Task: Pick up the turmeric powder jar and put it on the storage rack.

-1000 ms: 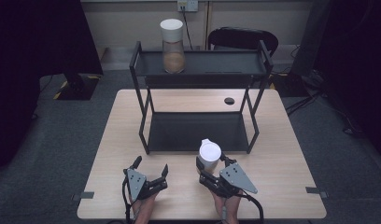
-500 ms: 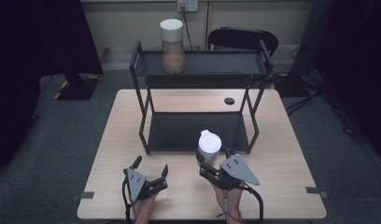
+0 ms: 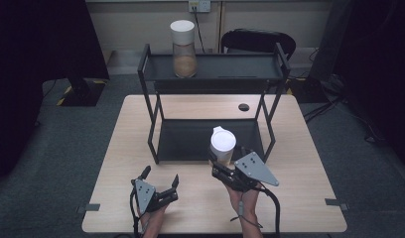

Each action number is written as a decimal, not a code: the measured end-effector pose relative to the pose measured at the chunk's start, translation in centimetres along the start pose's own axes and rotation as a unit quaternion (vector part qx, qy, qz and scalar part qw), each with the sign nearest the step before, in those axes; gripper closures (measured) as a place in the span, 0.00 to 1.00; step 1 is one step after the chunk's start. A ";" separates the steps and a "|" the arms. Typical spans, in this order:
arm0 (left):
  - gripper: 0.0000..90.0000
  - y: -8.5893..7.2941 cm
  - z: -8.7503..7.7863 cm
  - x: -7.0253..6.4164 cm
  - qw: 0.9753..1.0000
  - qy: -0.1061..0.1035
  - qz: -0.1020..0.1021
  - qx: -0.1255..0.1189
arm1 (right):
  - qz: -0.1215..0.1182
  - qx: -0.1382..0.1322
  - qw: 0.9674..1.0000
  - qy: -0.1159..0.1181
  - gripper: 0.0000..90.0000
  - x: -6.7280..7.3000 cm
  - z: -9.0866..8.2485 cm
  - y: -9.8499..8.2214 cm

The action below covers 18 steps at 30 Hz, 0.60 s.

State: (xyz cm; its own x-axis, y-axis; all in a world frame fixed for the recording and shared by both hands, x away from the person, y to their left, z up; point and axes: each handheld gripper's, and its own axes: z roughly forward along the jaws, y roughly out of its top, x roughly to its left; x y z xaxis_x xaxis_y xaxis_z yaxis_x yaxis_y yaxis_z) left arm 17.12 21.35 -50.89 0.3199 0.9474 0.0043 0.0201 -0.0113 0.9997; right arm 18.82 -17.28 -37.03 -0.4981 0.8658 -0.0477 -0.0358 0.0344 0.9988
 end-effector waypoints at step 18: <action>0.01 0.0 0.0 0.0 1.000 0.000 0.000 0.000 | -0.002 -0.019 1.000 -0.012 0.33 -1.2 1.2 2.8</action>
State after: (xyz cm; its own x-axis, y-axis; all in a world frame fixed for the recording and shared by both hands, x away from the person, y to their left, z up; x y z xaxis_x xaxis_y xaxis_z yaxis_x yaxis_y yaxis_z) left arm 17.11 21.35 -50.88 0.3199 0.9474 0.0049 0.0207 -0.0121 0.9997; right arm 20.39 -17.63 -34.18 -0.4778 0.8770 -0.0507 -0.0713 0.0188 0.9973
